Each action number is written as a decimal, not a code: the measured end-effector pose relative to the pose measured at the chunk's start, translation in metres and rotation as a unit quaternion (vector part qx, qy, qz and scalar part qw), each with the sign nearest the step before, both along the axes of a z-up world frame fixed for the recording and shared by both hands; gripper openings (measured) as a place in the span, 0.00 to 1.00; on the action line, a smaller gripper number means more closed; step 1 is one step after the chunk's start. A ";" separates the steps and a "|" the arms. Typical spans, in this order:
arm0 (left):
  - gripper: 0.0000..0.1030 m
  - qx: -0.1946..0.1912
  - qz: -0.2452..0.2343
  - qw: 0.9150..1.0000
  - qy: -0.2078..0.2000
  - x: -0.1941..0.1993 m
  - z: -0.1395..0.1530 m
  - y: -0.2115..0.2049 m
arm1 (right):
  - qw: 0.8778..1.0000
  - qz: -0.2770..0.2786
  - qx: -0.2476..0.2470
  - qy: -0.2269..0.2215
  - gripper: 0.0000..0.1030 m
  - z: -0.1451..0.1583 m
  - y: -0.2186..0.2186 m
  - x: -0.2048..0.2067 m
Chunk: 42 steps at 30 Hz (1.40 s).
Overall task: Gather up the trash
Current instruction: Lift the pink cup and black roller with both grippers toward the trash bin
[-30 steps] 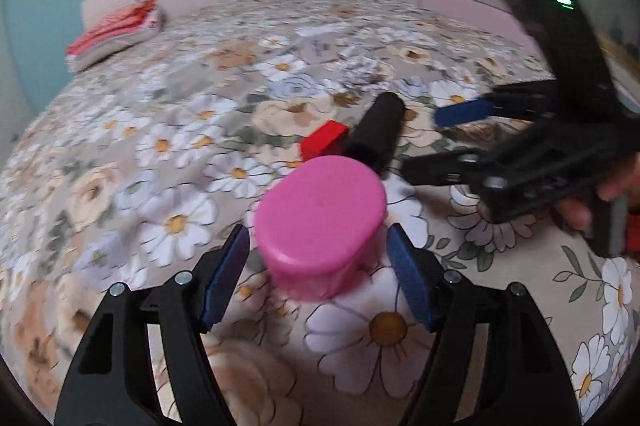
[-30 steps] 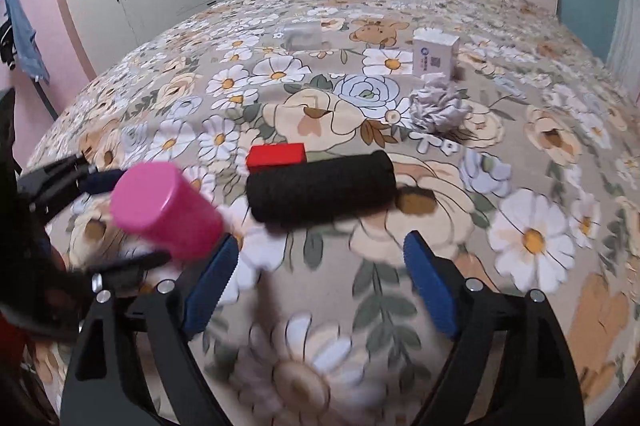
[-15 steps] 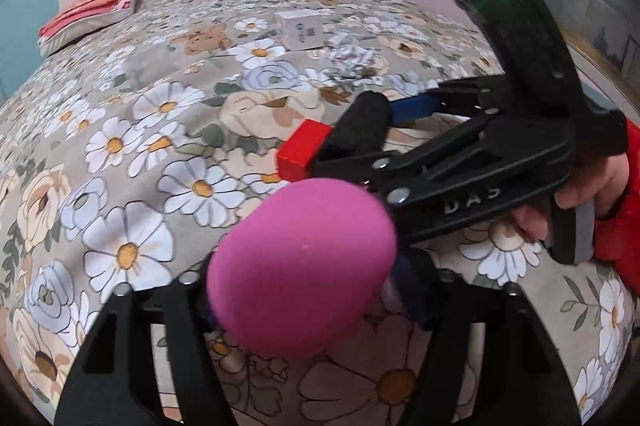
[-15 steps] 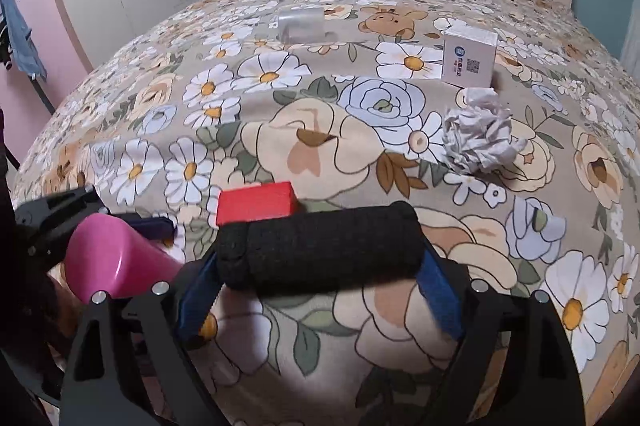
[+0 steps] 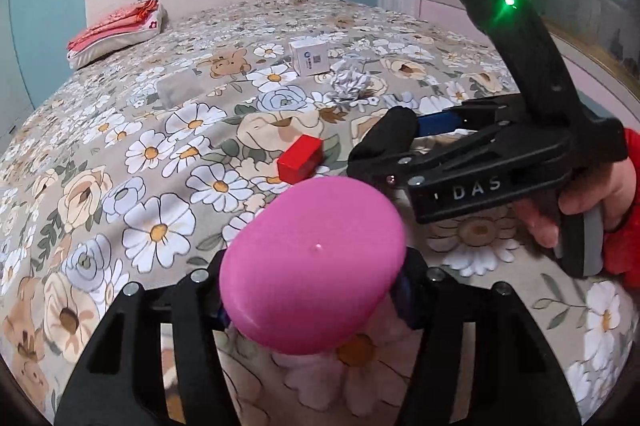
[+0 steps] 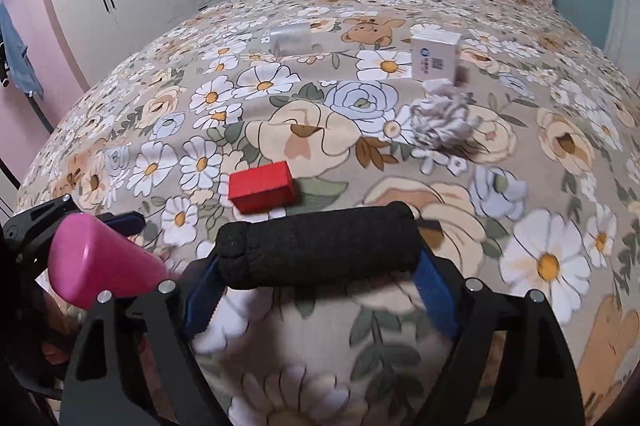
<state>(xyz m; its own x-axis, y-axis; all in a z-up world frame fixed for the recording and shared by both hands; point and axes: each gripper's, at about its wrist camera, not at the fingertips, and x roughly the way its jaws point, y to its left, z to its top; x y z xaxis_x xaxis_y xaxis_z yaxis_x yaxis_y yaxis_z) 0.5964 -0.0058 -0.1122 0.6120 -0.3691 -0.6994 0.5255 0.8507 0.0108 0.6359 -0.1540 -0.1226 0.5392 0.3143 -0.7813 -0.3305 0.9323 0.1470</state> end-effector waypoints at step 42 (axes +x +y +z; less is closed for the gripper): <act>0.57 0.028 0.185 0.981 -0.049 -0.258 0.182 -0.012 | 0.992 -0.009 -0.001 -0.122 0.83 0.205 -0.063 -0.313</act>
<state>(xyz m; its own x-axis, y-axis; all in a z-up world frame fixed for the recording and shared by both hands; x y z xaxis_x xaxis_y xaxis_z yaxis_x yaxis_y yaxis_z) 0.3385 -0.0179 0.0700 0.7620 -0.0720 -0.6436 0.1748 0.9798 0.0974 0.3231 -0.2174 0.0827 0.7185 0.3016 -0.6267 -0.3389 0.9387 0.0633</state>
